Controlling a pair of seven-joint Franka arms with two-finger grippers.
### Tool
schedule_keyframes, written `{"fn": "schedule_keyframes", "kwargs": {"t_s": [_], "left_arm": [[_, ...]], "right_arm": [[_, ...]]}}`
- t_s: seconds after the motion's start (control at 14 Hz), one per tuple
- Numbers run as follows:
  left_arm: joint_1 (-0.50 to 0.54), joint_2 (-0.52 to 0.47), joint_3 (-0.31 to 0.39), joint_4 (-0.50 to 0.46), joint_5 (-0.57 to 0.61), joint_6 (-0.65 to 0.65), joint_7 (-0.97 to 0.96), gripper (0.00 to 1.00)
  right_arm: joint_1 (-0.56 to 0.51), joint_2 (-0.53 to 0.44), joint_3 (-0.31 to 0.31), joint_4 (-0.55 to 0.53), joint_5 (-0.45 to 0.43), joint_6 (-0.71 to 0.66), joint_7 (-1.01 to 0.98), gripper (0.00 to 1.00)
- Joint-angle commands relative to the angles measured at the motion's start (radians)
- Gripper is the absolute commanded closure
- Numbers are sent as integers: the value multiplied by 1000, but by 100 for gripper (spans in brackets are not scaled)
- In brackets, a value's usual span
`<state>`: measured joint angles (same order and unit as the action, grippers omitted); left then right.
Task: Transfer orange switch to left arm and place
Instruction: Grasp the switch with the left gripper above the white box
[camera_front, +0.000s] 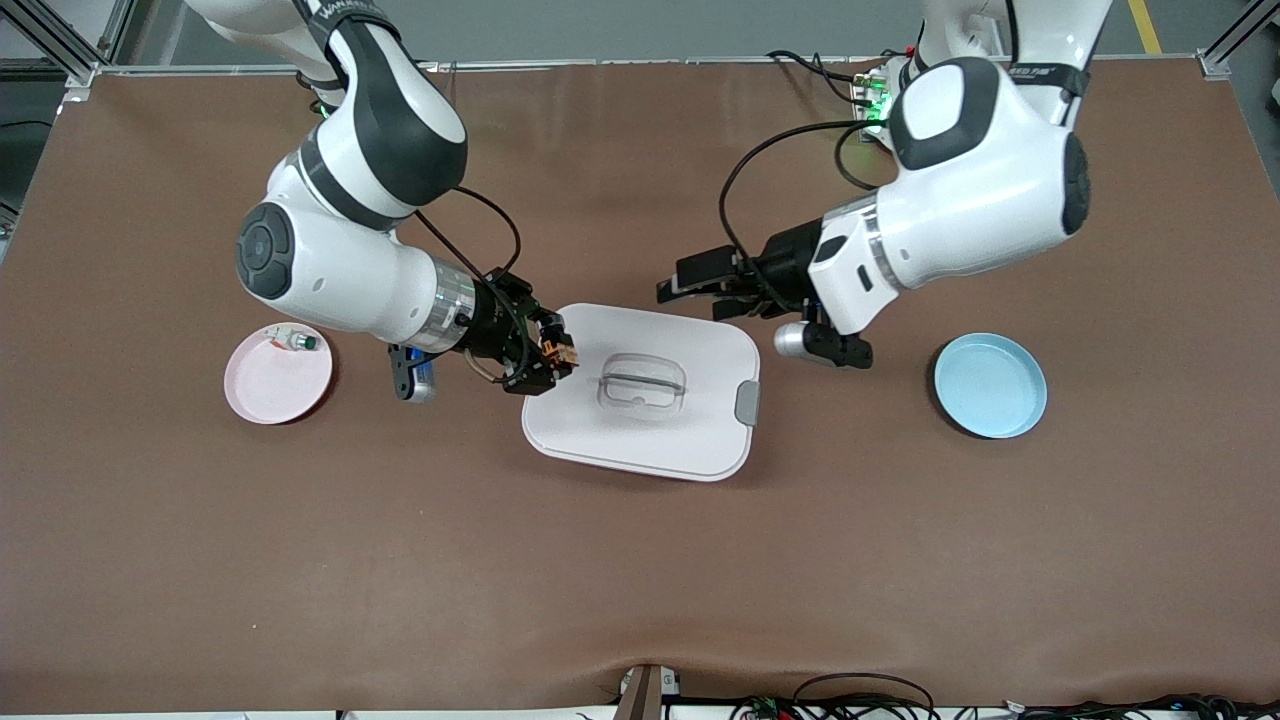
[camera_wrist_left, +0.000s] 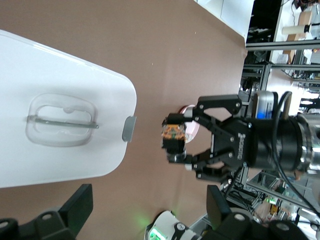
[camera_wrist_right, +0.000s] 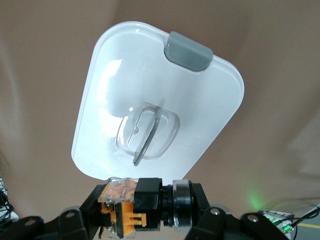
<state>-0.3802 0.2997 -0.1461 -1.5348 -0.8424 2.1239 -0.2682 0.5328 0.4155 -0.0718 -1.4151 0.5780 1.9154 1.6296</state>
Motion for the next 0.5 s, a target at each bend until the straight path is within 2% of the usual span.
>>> {"fn": "schedule_keyframes", "kwargs": {"t_s": [0.0,0.43], "left_arm": [[-25,29,2,5,-18,71,-8,0],[-71,82,0,7,-23,146,-8,0]], "right_arm": [[44,16,-11,36,22,23,91,100],[96,20,-9,38,48,134,185,100]]}}
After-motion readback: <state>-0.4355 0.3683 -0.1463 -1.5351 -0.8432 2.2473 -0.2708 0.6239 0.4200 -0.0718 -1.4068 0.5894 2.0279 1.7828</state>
